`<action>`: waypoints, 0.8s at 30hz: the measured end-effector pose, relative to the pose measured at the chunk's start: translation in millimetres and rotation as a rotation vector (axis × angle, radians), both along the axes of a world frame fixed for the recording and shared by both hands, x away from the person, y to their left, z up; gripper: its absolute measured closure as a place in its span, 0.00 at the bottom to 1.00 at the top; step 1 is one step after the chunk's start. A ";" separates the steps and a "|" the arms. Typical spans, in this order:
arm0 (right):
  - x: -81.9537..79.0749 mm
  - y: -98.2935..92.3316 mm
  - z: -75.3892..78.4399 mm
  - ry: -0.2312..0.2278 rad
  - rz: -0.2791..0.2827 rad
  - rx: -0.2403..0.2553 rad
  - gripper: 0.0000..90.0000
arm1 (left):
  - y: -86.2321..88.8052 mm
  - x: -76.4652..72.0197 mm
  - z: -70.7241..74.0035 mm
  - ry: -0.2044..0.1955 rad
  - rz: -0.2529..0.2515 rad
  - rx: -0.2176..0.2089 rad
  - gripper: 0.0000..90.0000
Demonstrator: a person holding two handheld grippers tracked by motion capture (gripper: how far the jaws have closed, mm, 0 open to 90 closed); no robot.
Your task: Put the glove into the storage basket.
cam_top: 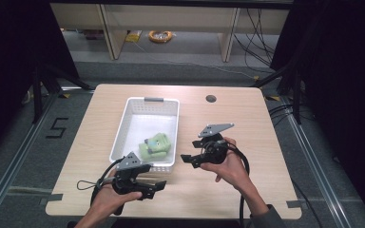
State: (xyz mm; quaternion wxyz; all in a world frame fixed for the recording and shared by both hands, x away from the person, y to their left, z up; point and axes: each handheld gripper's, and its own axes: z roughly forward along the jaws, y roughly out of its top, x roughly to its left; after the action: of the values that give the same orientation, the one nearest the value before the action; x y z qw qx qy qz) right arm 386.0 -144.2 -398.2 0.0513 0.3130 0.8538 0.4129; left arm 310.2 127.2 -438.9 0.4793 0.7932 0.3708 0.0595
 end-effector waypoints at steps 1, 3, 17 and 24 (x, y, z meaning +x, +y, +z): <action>-0.2 -1.9 -2.1 -0.018 -0.002 -0.006 0.34 | 0.2 -0.6 -1.5 -0.001 0.004 0.003 0.18; -2.6 -4.8 -3.9 -0.007 -0.008 -0.004 0.34 | 0.3 -1.1 -4.5 0.005 0.001 0.002 0.18; -18.4 -24.4 -19.5 0.002 -0.026 0.004 0.31 | 1.3 -7.6 -18.1 0.014 -0.003 0.012 0.18; -25.5 -36.2 -26.6 0.019 -0.043 0.005 0.30 | 2.1 -9.9 -23.5 0.021 -0.010 0.026 0.18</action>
State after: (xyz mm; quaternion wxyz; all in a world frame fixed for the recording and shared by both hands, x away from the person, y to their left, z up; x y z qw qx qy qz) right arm 360.5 -180.4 -424.8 0.0510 0.3354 0.8462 0.4109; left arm 300.3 129.3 -462.4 0.4653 0.8019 0.3710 0.0534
